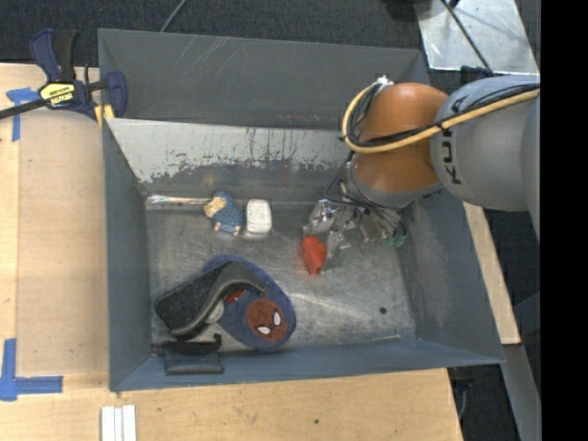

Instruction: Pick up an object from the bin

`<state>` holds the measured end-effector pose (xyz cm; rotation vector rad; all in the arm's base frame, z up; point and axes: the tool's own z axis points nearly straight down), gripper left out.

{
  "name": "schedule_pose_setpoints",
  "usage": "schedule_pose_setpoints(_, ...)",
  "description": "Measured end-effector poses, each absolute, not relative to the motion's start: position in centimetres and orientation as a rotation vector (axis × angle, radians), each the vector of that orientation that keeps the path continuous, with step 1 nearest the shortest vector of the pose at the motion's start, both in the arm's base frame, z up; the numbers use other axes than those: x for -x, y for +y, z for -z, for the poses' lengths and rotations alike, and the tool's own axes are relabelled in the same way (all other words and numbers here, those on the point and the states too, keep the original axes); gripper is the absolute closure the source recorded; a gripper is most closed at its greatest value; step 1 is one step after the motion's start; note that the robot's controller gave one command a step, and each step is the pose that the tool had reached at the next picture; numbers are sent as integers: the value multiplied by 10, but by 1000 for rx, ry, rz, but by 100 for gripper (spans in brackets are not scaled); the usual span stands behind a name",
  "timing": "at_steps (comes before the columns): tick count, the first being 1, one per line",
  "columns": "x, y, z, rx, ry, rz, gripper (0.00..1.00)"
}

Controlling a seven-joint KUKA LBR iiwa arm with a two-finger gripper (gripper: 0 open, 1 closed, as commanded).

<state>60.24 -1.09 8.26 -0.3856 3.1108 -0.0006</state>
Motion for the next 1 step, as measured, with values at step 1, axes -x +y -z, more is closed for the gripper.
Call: schedule_pose_setpoints(1,-603,9,-242,405,3102,2,100)
